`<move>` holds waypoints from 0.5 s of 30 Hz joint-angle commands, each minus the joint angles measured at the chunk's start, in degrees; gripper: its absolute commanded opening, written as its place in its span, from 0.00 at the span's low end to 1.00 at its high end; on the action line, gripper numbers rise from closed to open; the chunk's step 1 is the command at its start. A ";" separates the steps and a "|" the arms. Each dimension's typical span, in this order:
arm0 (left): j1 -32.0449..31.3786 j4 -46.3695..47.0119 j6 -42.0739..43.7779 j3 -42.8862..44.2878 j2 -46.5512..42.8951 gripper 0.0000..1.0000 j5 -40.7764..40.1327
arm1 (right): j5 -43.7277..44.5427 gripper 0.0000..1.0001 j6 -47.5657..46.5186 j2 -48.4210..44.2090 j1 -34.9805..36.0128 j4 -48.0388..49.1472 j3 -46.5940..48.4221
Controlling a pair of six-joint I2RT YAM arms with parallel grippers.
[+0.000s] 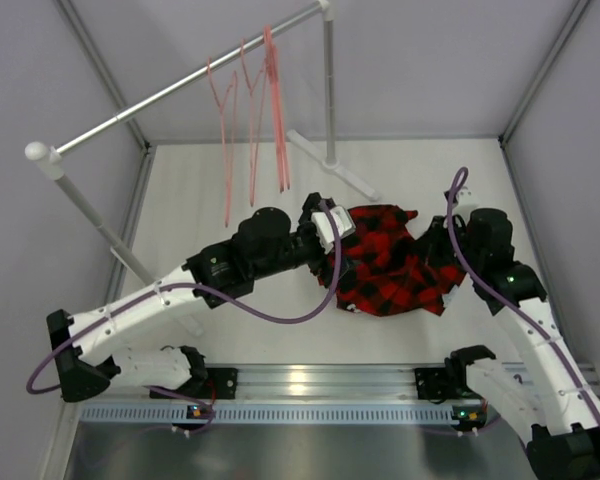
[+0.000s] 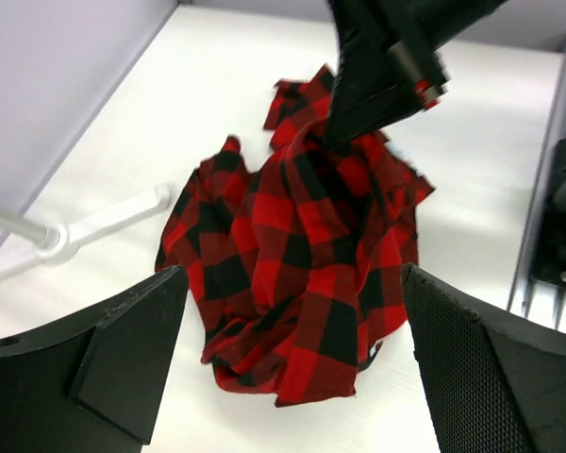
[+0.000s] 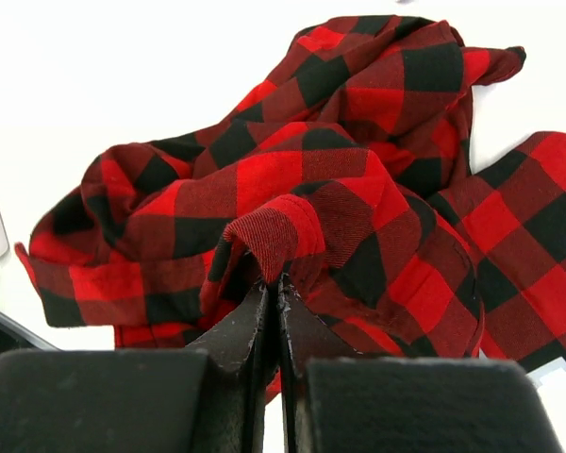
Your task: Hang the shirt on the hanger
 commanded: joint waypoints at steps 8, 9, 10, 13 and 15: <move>-0.09 -3.38 4.46 2.33 12.95 0.98 7.53 | -0.32 0.00 0.71 -3.46 0.32 -0.09 0.72; -0.09 -3.29 4.55 2.68 15.66 0.98 7.62 | -0.32 0.00 0.71 -3.63 0.23 -0.09 0.46; -0.09 -3.38 4.55 3.72 16.99 0.98 7.45 | -0.41 0.00 0.71 -3.72 0.32 -0.09 0.28; -0.09 -3.38 4.20 6.01 21.48 0.98 4.47 | -0.76 0.00 0.88 -3.55 0.23 -0.18 -0.25; 0.00 -3.38 3.23 6.72 23.76 0.92 0.10 | -1.20 0.00 1.06 -3.72 0.32 -0.26 -0.51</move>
